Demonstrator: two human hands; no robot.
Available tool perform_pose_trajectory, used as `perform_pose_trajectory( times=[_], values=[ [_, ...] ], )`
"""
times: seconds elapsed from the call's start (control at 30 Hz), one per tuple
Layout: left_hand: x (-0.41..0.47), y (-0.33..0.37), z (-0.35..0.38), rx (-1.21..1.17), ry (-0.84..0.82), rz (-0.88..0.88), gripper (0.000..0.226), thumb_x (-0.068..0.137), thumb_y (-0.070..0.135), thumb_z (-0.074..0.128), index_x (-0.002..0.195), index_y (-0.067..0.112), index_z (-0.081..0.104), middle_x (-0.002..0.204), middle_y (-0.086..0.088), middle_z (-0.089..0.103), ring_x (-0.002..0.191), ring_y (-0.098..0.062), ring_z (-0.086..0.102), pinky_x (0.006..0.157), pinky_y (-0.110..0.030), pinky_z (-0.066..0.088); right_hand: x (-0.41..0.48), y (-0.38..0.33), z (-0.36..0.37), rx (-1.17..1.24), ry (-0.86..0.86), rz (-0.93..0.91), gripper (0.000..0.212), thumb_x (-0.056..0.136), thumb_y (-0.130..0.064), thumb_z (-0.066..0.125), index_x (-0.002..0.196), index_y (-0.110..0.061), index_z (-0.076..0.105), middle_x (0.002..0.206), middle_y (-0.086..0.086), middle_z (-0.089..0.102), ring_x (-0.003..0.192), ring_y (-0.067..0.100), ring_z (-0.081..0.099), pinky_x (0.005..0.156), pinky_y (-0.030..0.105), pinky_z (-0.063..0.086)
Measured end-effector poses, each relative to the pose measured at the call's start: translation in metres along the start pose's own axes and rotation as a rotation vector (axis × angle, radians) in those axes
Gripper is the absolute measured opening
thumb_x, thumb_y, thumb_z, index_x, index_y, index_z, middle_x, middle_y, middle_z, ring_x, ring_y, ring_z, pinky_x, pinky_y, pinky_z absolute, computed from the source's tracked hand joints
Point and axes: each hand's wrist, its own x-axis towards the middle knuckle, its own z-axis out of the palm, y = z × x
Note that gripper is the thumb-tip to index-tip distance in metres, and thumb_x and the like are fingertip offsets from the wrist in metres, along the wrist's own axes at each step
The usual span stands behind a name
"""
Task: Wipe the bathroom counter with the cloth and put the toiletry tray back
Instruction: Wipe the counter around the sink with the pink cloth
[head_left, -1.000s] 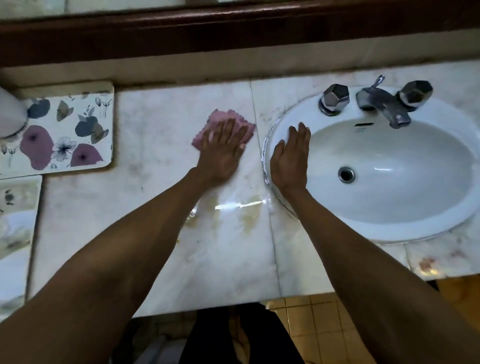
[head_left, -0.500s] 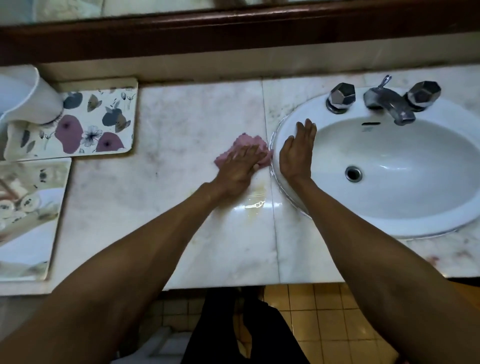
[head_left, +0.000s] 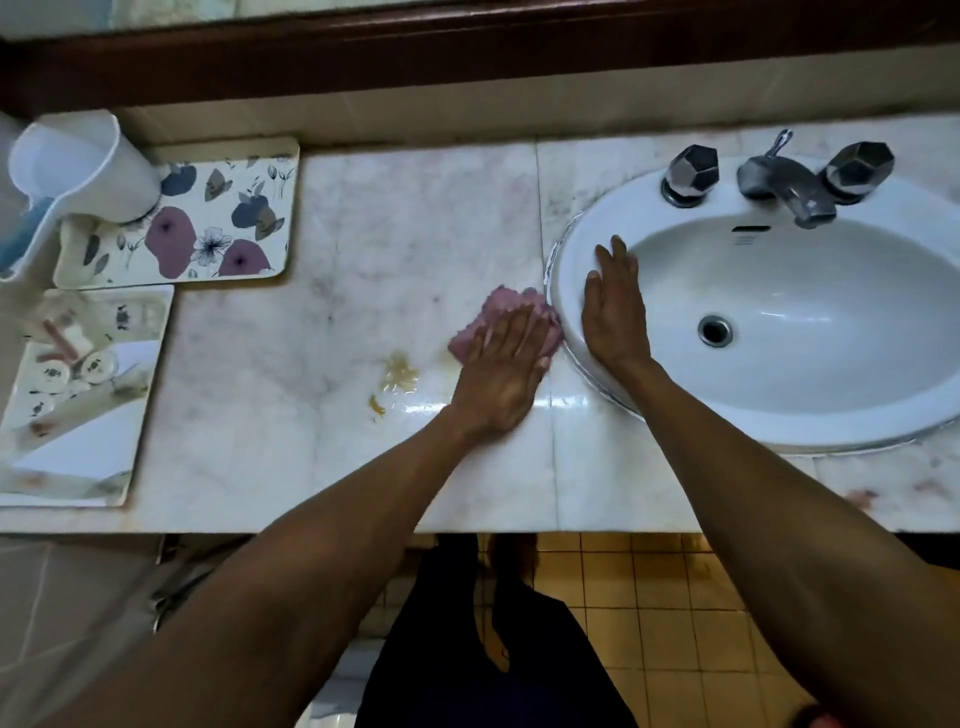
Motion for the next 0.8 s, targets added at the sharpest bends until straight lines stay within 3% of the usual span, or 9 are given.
perform_pose_trajectory(
  times=[0.13, 0.37, 0.5, 0.67, 0.8],
  values=[
    [0.027, 0.012, -0.003, -0.072, 0.015, -0.136, 0.059, 0.109, 0.035, 0.024, 0.162, 0.019, 0.004, 0.171, -0.005, -0.001, 0.158, -0.027, -0.005, 0.126, -0.053, -0.001, -0.001, 0.002, 0.0, 0.026, 0.001, 0.003, 0.047, 0.106, -0.024, 0.034, 0.149, -0.006, 0.036, 0.163, 0.009, 0.022, 0.152, 0.027, 0.016, 0.123, 0.038, 0.019],
    [-0.039, 0.048, 0.023, -0.017, -0.01, 0.036, 0.061, 0.107, 0.038, 0.021, 0.163, 0.019, 0.005, 0.171, -0.002, 0.0, 0.158, -0.022, -0.006, 0.127, -0.047, -0.001, 0.0, 0.001, -0.001, 0.066, 0.015, 0.04, 0.047, 0.104, -0.026, 0.034, 0.146, -0.008, 0.042, 0.161, 0.006, 0.028, 0.151, 0.024, 0.021, 0.12, 0.041, 0.026],
    [-0.015, 0.013, 0.007, -0.003, -0.027, 0.109, 0.059, 0.108, 0.038, 0.025, 0.162, 0.021, 0.011, 0.171, 0.0, 0.006, 0.158, -0.019, 0.0, 0.127, -0.044, 0.0, 0.0, 0.001, 0.0, 0.03, 0.048, 0.009, 0.045, 0.104, -0.024, 0.034, 0.145, -0.007, 0.044, 0.16, 0.008, 0.031, 0.15, 0.023, 0.024, 0.12, 0.043, 0.027],
    [0.049, -0.05, -0.036, -0.097, -0.035, -0.017, 0.059, 0.105, 0.038, 0.02, 0.162, 0.024, 0.015, 0.171, 0.0, 0.008, 0.158, -0.022, 0.002, 0.124, -0.046, 0.003, -0.003, -0.002, 0.002, -0.028, 0.056, 0.019, 0.046, 0.104, -0.026, 0.034, 0.147, -0.01, 0.041, 0.161, 0.003, 0.029, 0.15, 0.022, 0.023, 0.119, 0.035, 0.027],
    [0.064, -0.095, -0.073, -0.182, -0.026, -0.002, 0.055, 0.101, 0.021, 0.03, 0.152, 0.001, 0.039, 0.16, -0.024, 0.032, 0.152, -0.031, 0.022, 0.121, -0.04, 0.011, -0.003, 0.0, 0.001, -0.058, 0.057, 0.002, 0.047, 0.104, -0.028, 0.032, 0.148, -0.011, 0.04, 0.162, 0.003, 0.028, 0.15, 0.021, 0.023, 0.118, 0.035, 0.028]
  ],
)
